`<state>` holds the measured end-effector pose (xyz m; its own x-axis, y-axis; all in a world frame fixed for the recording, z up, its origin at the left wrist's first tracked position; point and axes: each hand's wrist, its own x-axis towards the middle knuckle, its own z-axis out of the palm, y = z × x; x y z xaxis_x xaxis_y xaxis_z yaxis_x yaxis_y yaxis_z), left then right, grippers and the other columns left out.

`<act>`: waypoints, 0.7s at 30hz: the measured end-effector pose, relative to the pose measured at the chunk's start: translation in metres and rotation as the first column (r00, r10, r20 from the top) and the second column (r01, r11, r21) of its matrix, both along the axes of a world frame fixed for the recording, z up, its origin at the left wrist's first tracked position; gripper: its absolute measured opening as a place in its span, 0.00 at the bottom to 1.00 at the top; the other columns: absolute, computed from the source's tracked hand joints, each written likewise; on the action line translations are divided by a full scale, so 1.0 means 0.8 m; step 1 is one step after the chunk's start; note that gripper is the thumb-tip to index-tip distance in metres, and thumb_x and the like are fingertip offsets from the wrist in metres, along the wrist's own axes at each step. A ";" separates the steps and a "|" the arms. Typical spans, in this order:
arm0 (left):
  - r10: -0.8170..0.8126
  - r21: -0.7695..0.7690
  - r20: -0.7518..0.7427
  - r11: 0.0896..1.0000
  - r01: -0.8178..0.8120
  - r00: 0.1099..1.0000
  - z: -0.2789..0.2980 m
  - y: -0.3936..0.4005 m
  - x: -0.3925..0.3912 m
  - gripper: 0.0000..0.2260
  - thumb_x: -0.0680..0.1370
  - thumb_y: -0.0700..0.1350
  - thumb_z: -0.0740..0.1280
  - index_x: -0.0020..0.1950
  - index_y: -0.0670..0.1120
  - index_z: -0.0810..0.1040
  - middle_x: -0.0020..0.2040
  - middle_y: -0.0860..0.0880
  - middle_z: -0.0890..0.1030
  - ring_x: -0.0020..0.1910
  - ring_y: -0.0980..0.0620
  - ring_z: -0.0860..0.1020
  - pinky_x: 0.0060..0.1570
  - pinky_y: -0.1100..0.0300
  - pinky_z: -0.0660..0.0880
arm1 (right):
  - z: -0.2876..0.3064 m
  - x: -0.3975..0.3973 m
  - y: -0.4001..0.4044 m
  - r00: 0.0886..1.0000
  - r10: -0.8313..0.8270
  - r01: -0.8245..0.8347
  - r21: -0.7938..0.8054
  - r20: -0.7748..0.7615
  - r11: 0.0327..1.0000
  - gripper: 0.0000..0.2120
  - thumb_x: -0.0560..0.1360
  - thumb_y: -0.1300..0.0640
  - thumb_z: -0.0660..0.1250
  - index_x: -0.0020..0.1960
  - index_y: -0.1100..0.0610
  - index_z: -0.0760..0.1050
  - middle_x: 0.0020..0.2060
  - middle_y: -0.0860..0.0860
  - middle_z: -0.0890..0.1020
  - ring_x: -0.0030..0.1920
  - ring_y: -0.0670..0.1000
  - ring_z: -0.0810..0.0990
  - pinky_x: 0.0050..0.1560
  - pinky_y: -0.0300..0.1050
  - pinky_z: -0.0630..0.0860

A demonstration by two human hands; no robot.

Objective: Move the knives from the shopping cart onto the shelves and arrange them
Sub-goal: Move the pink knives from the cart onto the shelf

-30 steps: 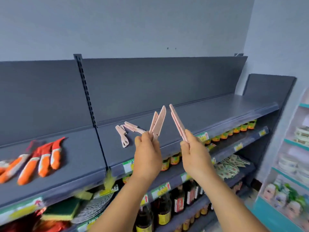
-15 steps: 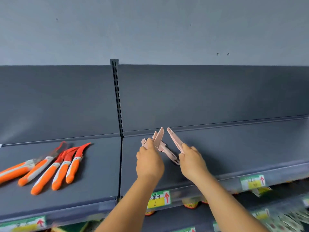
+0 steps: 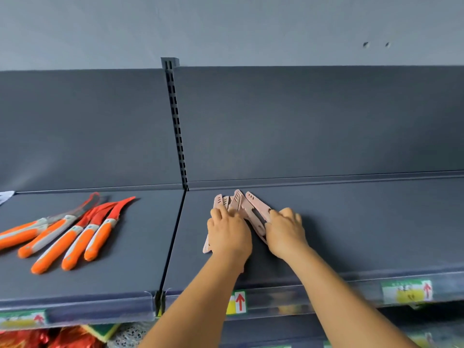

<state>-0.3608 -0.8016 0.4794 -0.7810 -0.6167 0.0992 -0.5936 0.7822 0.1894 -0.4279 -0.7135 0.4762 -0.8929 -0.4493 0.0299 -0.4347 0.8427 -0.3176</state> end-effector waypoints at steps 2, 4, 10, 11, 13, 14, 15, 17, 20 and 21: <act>-0.001 -0.028 0.010 1.000 0.001 1.000 -0.002 -0.002 0.000 0.18 0.78 0.43 0.55 0.68 0.45 0.69 0.71 0.43 0.61 0.65 0.44 0.61 0.62 0.55 0.60 | -0.001 0.000 0.003 0.999 0.023 -0.020 0.064 -0.040 0.998 0.19 0.81 0.54 0.56 0.70 0.54 0.64 0.66 0.53 0.66 0.64 0.56 0.64 0.61 0.47 0.68; -0.021 -0.034 -0.017 0.999 0.021 1.000 -0.001 -0.002 0.001 0.18 0.79 0.45 0.54 0.69 0.46 0.68 0.71 0.44 0.62 0.65 0.44 0.61 0.62 0.54 0.60 | 0.001 0.002 0.007 0.998 0.027 -0.023 0.079 -0.052 0.997 0.19 0.81 0.52 0.53 0.71 0.54 0.63 0.68 0.52 0.65 0.65 0.57 0.63 0.62 0.49 0.66; -0.132 -0.040 -0.145 0.991 0.128 0.981 0.005 0.007 0.020 0.24 0.82 0.50 0.50 0.78 0.47 0.53 0.76 0.47 0.58 0.76 0.45 0.51 0.72 0.52 0.54 | 0.017 0.027 0.032 0.998 0.012 -0.013 -0.012 -0.058 1.000 0.25 0.83 0.48 0.46 0.77 0.53 0.51 0.76 0.49 0.56 0.75 0.53 0.54 0.72 0.52 0.55; -0.159 -0.048 -0.165 0.987 0.154 0.973 0.006 0.009 0.026 0.24 0.82 0.50 0.51 0.78 0.47 0.53 0.76 0.47 0.59 0.76 0.45 0.52 0.72 0.52 0.54 | 0.019 0.035 0.038 0.998 0.003 -0.004 -0.029 -0.062 1.000 0.25 0.83 0.48 0.46 0.78 0.53 0.51 0.77 0.48 0.56 0.76 0.52 0.53 0.72 0.51 0.55; -0.231 -0.070 -0.207 0.973 0.221 0.951 0.012 0.015 0.042 0.24 0.82 0.51 0.52 0.77 0.46 0.54 0.74 0.48 0.63 0.74 0.46 0.56 0.71 0.54 0.56 | 0.024 0.054 0.052 0.997 -0.027 0.023 -0.065 -0.074 0.998 0.25 0.82 0.47 0.47 0.78 0.53 0.51 0.77 0.48 0.56 0.76 0.51 0.52 0.73 0.51 0.53; -0.268 -0.074 -0.225 0.963 0.257 0.937 0.015 0.020 0.051 0.24 0.82 0.52 0.53 0.77 0.46 0.56 0.73 0.48 0.65 0.73 0.47 0.58 0.70 0.55 0.58 | 0.025 0.065 0.060 0.995 -0.045 0.038 -0.084 -0.084 0.996 0.25 0.82 0.47 0.47 0.78 0.53 0.51 0.77 0.48 0.56 0.76 0.51 0.52 0.73 0.50 0.53; -0.304 -0.071 -0.247 0.953 0.295 0.920 0.017 0.024 0.062 0.24 0.82 0.52 0.54 0.76 0.46 0.57 0.72 0.48 0.66 0.72 0.47 0.60 0.69 0.55 0.59 | 0.025 0.078 0.067 0.994 -0.063 0.054 -0.101 -0.094 0.993 0.25 0.82 0.47 0.47 0.78 0.52 0.51 0.77 0.48 0.57 0.76 0.51 0.52 0.73 0.50 0.52; -0.371 -0.062 -0.290 0.927 0.370 0.882 0.021 0.034 0.086 0.24 0.81 0.53 0.56 0.76 0.47 0.58 0.71 0.48 0.68 0.71 0.48 0.61 0.68 0.56 0.59 | 0.022 0.106 0.085 0.990 -0.100 0.086 -0.137 -0.099 0.987 0.26 0.82 0.46 0.48 0.78 0.52 0.51 0.76 0.48 0.57 0.76 0.50 0.52 0.73 0.49 0.51; -0.471 -0.070 -0.315 0.877 0.475 0.824 0.018 0.050 0.125 0.26 0.81 0.53 0.57 0.76 0.46 0.58 0.70 0.48 0.68 0.71 0.48 0.62 0.68 0.57 0.59 | 0.012 0.155 0.111 0.984 -0.165 0.151 -0.183 -0.064 0.971 0.27 0.82 0.45 0.50 0.78 0.52 0.51 0.77 0.48 0.56 0.76 0.49 0.52 0.74 0.49 0.50; -0.506 -0.077 -0.321 0.857 0.510 0.801 0.014 0.055 0.138 0.26 0.81 0.53 0.57 0.76 0.45 0.58 0.70 0.48 0.69 0.71 0.48 0.62 0.68 0.57 0.60 | 0.007 0.172 0.120 0.981 -0.189 0.175 -0.196 -0.052 0.965 0.28 0.81 0.45 0.50 0.78 0.52 0.50 0.77 0.48 0.56 0.76 0.49 0.52 0.74 0.50 0.50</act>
<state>-0.2507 -0.7572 0.4905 -0.9089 -0.1432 0.3916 -0.0169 0.9510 0.3087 -0.2905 -0.6178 0.4822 -0.9517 -0.2597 0.1638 -0.3064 0.8371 -0.4532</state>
